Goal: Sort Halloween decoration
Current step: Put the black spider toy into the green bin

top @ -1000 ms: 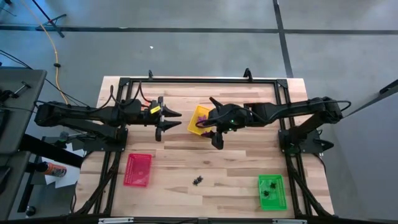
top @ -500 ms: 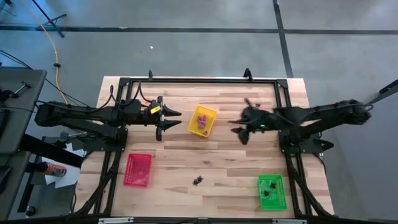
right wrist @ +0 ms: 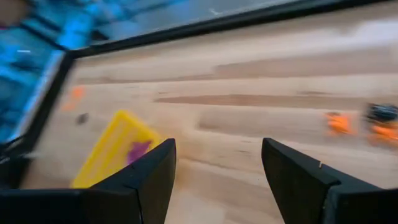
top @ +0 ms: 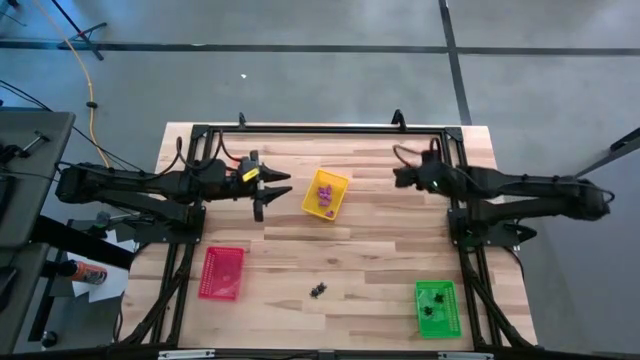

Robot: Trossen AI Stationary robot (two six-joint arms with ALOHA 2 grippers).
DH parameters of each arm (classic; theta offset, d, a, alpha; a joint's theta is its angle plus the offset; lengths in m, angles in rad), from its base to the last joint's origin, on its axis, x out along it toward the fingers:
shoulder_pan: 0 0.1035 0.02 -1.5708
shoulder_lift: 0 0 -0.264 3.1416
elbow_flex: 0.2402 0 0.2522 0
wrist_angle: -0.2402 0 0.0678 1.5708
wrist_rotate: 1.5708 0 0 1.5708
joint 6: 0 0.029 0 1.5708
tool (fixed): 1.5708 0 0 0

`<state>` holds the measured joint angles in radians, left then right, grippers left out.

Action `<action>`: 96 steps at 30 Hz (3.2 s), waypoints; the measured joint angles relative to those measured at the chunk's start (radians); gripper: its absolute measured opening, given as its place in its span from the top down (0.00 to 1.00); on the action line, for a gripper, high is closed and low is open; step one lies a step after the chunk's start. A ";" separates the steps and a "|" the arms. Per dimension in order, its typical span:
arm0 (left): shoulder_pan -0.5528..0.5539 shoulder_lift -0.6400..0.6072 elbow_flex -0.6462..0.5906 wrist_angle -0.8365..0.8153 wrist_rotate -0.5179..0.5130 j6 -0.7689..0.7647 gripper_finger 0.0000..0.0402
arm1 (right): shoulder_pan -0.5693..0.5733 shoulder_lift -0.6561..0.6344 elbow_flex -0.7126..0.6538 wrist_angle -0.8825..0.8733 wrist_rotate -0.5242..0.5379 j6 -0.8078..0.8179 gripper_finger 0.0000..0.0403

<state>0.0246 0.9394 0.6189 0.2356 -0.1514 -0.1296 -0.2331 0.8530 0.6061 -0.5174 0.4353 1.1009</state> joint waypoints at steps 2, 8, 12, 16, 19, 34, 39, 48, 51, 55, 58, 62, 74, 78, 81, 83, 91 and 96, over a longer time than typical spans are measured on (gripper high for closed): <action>0.001 0.000 0.000 0.008 -0.017 0.000 0.62 | -0.105 0.064 0.022 -0.049 -0.074 -0.023 0.42; 0.001 0.000 0.000 0.009 -0.043 0.000 0.62 | -0.375 0.288 0.071 -0.149 -0.120 -0.089 0.42; 0.001 0.000 0.000 0.008 -0.043 0.000 0.62 | -0.487 0.420 0.088 -0.140 -0.152 -0.135 0.42; 0.001 0.000 0.000 0.008 -0.043 0.000 0.62 | -0.537 0.521 0.093 -0.134 -0.166 -0.132 0.42; 0.001 0.000 0.000 0.002 -0.043 0.001 0.62 | -0.547 0.574 0.094 -0.105 -0.166 -0.107 0.42; 0.001 0.000 0.000 -0.009 -0.043 0.002 0.62 | -0.546 0.704 0.097 -0.042 -0.132 0.020 0.44; 0.001 0.000 0.000 -0.040 -0.043 0.003 0.62 | -0.544 0.710 0.098 -0.040 -0.128 0.018 0.55; 0.001 0.000 0.000 -0.058 -0.043 -0.002 0.62 | -0.522 0.711 0.095 -0.042 -0.103 0.013 0.75; 0.001 0.000 0.000 -0.058 -0.043 -0.024 0.62 | -0.522 0.711 0.095 -0.044 -0.100 -0.006 0.78; 0.001 0.000 0.000 -0.058 -0.043 -0.026 0.62 | -0.522 0.712 0.095 -0.045 -0.103 -0.008 0.79; 0.001 0.000 0.000 -0.058 -0.046 -0.026 0.62 | -0.518 0.711 0.094 -0.045 -0.100 -0.009 0.79; 0.001 0.000 0.000 -0.058 -0.055 -0.045 0.62 | -0.511 0.710 0.093 -0.039 -0.092 -0.049 0.79; 0.001 0.000 0.000 -0.058 -0.098 -0.051 0.62 | -0.483 0.630 0.089 -0.044 -0.082 -0.085 0.80; 0.001 0.000 0.000 -0.058 -0.098 -0.051 0.62 | -0.471 0.584 0.089 -0.044 -0.071 -0.092 0.80; 0.001 0.000 0.000 -0.058 -0.098 -0.051 0.62 | -0.464 0.550 0.090 -0.044 -0.067 -0.091 0.80; 0.001 0.000 0.000 -0.058 -0.099 -0.051 0.62 | -0.459 0.532 0.091 -0.050 -0.068 -0.089 0.80; 0.001 0.000 0.000 -0.058 -0.099 -0.050 0.62 | -0.521 0.544 0.092 -0.098 -0.244 -0.274 0.79; 0.001 0.000 0.000 -0.059 -0.099 -0.054 0.62 | -0.561 0.549 0.092 -0.110 -0.231 -0.263 0.79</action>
<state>0.0257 0.9398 0.6186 0.1766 -0.2501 -0.1832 -0.7946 1.4021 0.6983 -0.6274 0.2048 0.8379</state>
